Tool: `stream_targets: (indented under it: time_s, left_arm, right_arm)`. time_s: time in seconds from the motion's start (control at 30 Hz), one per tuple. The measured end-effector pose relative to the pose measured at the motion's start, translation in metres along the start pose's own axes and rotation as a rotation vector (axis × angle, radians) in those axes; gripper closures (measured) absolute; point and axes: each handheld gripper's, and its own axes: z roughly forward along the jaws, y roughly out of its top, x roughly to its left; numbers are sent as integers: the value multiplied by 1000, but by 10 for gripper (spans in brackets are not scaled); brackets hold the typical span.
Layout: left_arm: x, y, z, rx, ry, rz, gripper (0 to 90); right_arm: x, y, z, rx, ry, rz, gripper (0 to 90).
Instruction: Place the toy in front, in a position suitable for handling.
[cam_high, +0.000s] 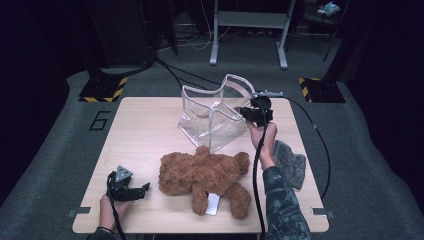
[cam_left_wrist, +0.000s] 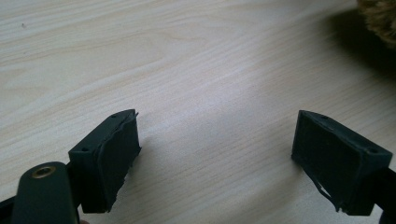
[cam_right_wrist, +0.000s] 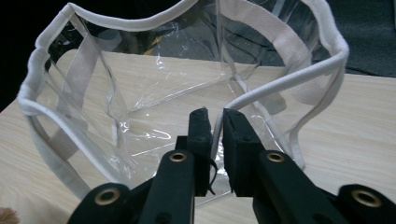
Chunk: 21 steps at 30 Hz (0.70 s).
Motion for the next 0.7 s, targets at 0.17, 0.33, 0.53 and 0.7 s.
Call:
stream_targets:
  time_s: [0.17, 0.33, 0.53, 0.7]
  left_arm:
    - [1, 1, 0, 7, -3, -2, 141]
    - [4, 10, -3, -3, -3, -25, 129]
    - [0, 47, -20, -66, -37, -21, 123]
    - [-11, 86, -29, -104, -79, 16, 117]
  right_arm:
    - [-8, -5, -16, -30, 11, -4, 552]
    - [-17, -20, -38, -47, 2, -36, 317]
    - [-32, -53, -58, -38, 7, -52, 169]
    - [-44, -96, -63, 15, -11, -50, 142]
